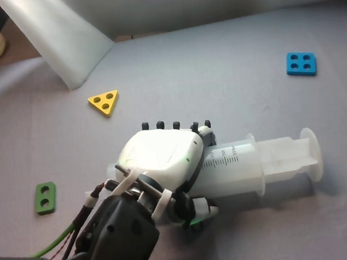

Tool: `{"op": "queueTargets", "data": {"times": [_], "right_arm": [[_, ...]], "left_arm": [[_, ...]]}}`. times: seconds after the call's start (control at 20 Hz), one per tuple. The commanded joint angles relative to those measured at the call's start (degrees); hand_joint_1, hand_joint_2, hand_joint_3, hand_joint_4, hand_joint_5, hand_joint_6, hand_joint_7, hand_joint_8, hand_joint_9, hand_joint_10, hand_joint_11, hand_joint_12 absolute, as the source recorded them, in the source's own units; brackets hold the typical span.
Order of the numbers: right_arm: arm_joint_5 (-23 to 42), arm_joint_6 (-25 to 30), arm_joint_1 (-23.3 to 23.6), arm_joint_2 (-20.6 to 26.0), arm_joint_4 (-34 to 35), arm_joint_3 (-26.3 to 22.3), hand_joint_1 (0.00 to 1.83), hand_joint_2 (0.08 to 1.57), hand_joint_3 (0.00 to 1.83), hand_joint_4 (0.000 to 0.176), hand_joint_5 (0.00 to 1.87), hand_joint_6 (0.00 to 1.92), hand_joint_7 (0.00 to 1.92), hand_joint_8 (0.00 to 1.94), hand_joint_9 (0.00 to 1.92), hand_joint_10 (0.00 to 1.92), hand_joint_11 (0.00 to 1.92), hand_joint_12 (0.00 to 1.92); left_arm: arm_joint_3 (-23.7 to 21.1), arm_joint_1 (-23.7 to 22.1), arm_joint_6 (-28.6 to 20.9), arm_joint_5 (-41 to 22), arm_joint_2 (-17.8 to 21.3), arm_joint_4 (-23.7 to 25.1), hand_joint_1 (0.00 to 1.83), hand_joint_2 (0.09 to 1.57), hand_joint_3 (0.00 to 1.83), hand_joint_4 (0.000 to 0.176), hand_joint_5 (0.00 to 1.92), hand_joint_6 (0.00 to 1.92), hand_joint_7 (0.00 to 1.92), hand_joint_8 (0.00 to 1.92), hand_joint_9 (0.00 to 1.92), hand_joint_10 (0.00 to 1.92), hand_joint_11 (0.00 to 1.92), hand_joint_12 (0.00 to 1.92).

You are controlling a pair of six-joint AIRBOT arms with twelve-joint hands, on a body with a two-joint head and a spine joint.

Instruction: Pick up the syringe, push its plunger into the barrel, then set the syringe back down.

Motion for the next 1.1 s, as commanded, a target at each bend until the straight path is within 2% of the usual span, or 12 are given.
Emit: {"op": "queueTargets", "data": {"times": [0.0, 0.05, 0.1, 0.15, 0.2, 0.25, 0.35, 0.45, 0.7, 0.95, 1.05], "right_arm": [[1.93, 0.19, 0.47, 0.10, 1.80, -0.19, 0.00, 1.36, 0.00, 0.000, 0.29, 0.00, 0.24, 0.00, 0.16, 0.00, 0.00, 0.33], [1.96, 0.21, 0.31, 0.10, 1.80, -0.19, 0.00, 1.35, 0.00, 0.000, 0.29, 0.00, 0.24, 0.00, 0.16, 0.00, 0.00, 0.32], [2.96, 0.28, -0.14, 0.13, 1.80, -0.18, 0.00, 1.36, 0.00, 0.000, 0.29, 0.00, 0.24, 0.00, 0.16, 0.00, 0.00, 0.32], [3.17, 0.25, -0.32, 0.22, 1.80, -0.18, 0.00, 1.36, 0.00, 0.000, 0.29, 0.00, 0.24, 0.00, 0.16, 0.00, 0.00, 0.32], [3.17, 0.25, -0.45, 0.33, 1.80, -0.20, 0.00, 1.36, 0.00, 0.000, 0.29, 0.00, 0.24, 0.00, 0.16, 0.00, 0.00, 0.34], [3.17, 0.26, -0.64, 0.62, 1.80, -0.21, 0.00, 1.36, 0.00, 0.000, 0.29, 0.00, 0.24, 0.00, 0.16, 0.00, 0.00, 0.34], [3.16, 0.37, -0.66, 0.76, 3.13, -0.22, 0.00, 1.36, 0.00, 0.000, 0.29, 0.00, 0.25, 0.00, 0.17, 0.00, 0.00, 0.34], [2.32, 0.37, -0.68, 0.84, 7.55, -0.21, 0.00, 1.35, 0.00, 0.000, 0.29, 0.00, 0.25, 0.00, 0.17, 0.00, 0.00, 0.34], [-5.02, 0.31, -1.00, 0.92, 23.08, -0.19, 0.00, 1.35, 0.00, 0.000, 0.30, 0.00, 0.25, 0.00, 0.17, 0.00, 0.00, 0.36], [-6.16, -0.01, -2.36, 1.66, 38.28, -0.17, 0.00, 1.35, 0.00, 0.000, 0.28, 0.00, 0.24, 0.00, 0.17, 0.00, 0.00, 0.34], [-6.18, -0.01, -3.45, 1.87, 45.66, -0.07, 0.00, 1.34, 0.00, 0.000, 0.28, 0.00, 0.24, 0.00, 0.17, 0.00, 0.00, 0.35]], "left_arm": [[0.09, 0.41, 1.01, -0.18, -0.66, 1.83, 1.36, 1.18, 0.00, 0.000, 0.81, 1.04, 0.84, 1.33, 0.79, 1.39, 0.68, 1.12], [0.09, 0.41, 0.70, -0.18, -0.66, 2.21, 1.35, 1.20, 0.00, 0.000, 0.79, 1.05, 0.81, 1.38, 0.76, 1.42, 0.66, 1.17], [0.07, 0.42, 0.10, -0.20, -0.65, 2.47, 1.25, 1.19, 0.00, 0.000, 0.84, 1.00, 0.85, 1.40, 0.78, 1.16, 0.65, 1.18], [0.03, 0.41, -0.13, -0.21, -0.64, 2.66, 1.23, 1.19, 0.00, 0.000, 0.85, 1.00, 0.84, 1.42, 0.80, 1.03, 0.65, 1.15], [-0.02, 0.35, -0.83, -0.32, -0.56, 3.04, 1.22, 1.20, 0.00, 0.000, 0.84, 1.01, 0.84, 1.43, 0.81, 0.99, 0.65, 1.14], [-0.14, 0.19, -1.62, -0.47, -0.41, 3.47, 1.32, 1.19, 0.01, 0.000, 0.82, 1.02, 0.79, 1.43, 0.77, 1.33, 0.64, 1.14], [-0.80, -0.54, -2.07, -0.65, 0.28, 3.62, 1.35, 1.21, 0.00, 0.000, 0.79, 1.05, 0.77, 1.44, 0.74, 1.45, 0.61, 1.18], [-1.45, -1.32, -2.36, -0.82, 1.01, 3.57, 1.34, 1.23, 0.00, 0.000, 0.75, 1.07, 0.74, 1.49, 0.70, 1.52, 0.57, 1.25], [-3.10, -4.29, -3.91, -1.22, 2.99, 2.82, 1.34, 1.23, 0.00, 0.000, 0.75, 1.08, 0.76, 1.46, 0.70, 1.54, 0.54, 1.31], [-4.58, -8.22, -3.76, 0.73, 5.88, 1.58, 1.34, 1.24, 0.00, 0.000, 0.72, 1.08, 0.75, 1.48, 0.67, 1.58, 0.53, 1.31], [-4.88, -9.73, -3.72, 1.86, 7.30, 1.36, 1.34, 1.22, 0.00, 0.000, 0.74, 1.10, 0.77, 1.44, 0.72, 1.50, 0.57, 1.25]]}}
